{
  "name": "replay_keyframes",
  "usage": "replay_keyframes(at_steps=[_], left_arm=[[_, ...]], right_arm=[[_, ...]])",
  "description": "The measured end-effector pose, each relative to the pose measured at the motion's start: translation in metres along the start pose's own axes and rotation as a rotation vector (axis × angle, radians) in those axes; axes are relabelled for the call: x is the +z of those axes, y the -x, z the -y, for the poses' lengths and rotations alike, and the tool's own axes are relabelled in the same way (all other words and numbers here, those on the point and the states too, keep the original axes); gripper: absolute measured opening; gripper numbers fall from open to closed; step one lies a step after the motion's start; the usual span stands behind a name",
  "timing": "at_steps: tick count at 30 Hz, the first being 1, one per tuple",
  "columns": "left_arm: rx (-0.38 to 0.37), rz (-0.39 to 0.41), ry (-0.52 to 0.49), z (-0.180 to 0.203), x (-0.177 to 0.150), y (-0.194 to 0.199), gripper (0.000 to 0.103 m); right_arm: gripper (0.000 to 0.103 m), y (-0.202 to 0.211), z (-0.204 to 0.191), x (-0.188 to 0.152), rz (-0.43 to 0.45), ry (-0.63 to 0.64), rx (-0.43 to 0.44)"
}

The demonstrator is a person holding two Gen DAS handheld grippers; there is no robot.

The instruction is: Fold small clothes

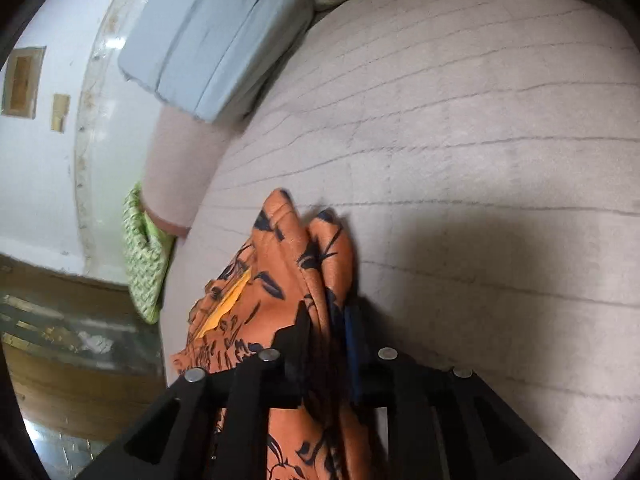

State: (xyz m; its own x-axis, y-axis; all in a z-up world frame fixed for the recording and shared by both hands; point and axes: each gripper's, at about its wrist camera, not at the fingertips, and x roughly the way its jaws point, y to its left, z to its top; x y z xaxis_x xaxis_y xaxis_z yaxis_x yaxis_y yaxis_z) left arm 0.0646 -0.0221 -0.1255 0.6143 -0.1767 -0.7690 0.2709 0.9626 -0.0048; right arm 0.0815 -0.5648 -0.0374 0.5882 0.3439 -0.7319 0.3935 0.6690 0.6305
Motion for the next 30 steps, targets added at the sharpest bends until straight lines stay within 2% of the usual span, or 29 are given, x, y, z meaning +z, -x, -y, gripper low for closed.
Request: replay_keyframes(at_steps=[2,4,6,8,9,10,11,12,13,17,18,21,23,26,27,29,30], left_arm=[[-0.029,-0.017,0.032,-0.008,0.002,0.007,0.099],[-0.028,0.004,0.090,-0.025,0.002,0.021,0.099],[-0.021,0.038,0.170,-0.049,-0.001,0.036,0.099],[-0.003,0.044,0.239,-0.072,-0.006,0.044,0.099],[0.008,0.035,0.283,-0.088,-0.011,0.046,0.099],[0.018,0.023,0.309,-0.098,-0.015,0.046,0.099],[0.033,0.008,0.334,-0.108,-0.018,0.047,0.099],[0.037,0.003,0.354,-0.117,-0.022,0.049,0.099],[0.044,0.010,0.372,-0.125,-0.026,0.054,0.099],[0.063,0.036,0.420,-0.153,-0.042,0.068,0.099],[0.051,0.029,0.445,-0.161,-0.047,0.068,0.099],[-0.014,-0.008,0.527,-0.178,-0.058,0.064,0.099],[-0.043,-0.018,0.547,-0.181,-0.060,0.060,0.099],[-0.092,-0.094,0.578,-0.179,-0.064,0.043,0.099],[-0.088,-0.095,0.572,-0.178,-0.064,0.042,0.097],[-0.098,-0.117,0.554,-0.178,-0.058,0.042,0.024],[-0.143,-0.128,0.592,-0.180,-0.055,0.045,0.012]], right_arm=[[0.023,0.020,-0.021,-0.010,0.058,0.094,-0.043],[0.023,0.038,-0.047,-0.026,0.086,0.206,-0.031],[0.023,0.048,-0.077,-0.051,0.063,0.325,0.050],[0.024,0.040,-0.087,-0.070,-0.020,0.391,0.147],[0.025,0.028,-0.080,-0.070,-0.046,0.380,0.099],[0.025,0.012,-0.062,-0.066,-0.066,0.327,0.003],[0.024,-0.003,-0.027,-0.059,-0.091,0.180,-0.064],[0.016,-0.001,-0.013,-0.058,-0.078,0.087,-0.005],[0.016,0.008,-0.010,-0.059,-0.049,0.034,0.048],[0.021,0.035,-0.066,-0.083,0.037,0.276,0.053],[0.026,0.031,-0.075,-0.088,0.033,0.317,0.036],[0.036,0.024,-0.083,-0.108,0.015,0.396,-0.037],[0.036,0.012,-0.086,-0.119,-0.021,0.441,-0.040],[0.036,-0.006,-0.081,-0.136,-0.058,0.493,-0.062],[0.037,-0.014,-0.079,-0.137,-0.063,0.496,-0.072],[0.037,-0.013,-0.067,-0.140,-0.064,0.482,-0.060],[0.037,-0.013,-0.064,-0.139,-0.063,0.474,-0.050]])
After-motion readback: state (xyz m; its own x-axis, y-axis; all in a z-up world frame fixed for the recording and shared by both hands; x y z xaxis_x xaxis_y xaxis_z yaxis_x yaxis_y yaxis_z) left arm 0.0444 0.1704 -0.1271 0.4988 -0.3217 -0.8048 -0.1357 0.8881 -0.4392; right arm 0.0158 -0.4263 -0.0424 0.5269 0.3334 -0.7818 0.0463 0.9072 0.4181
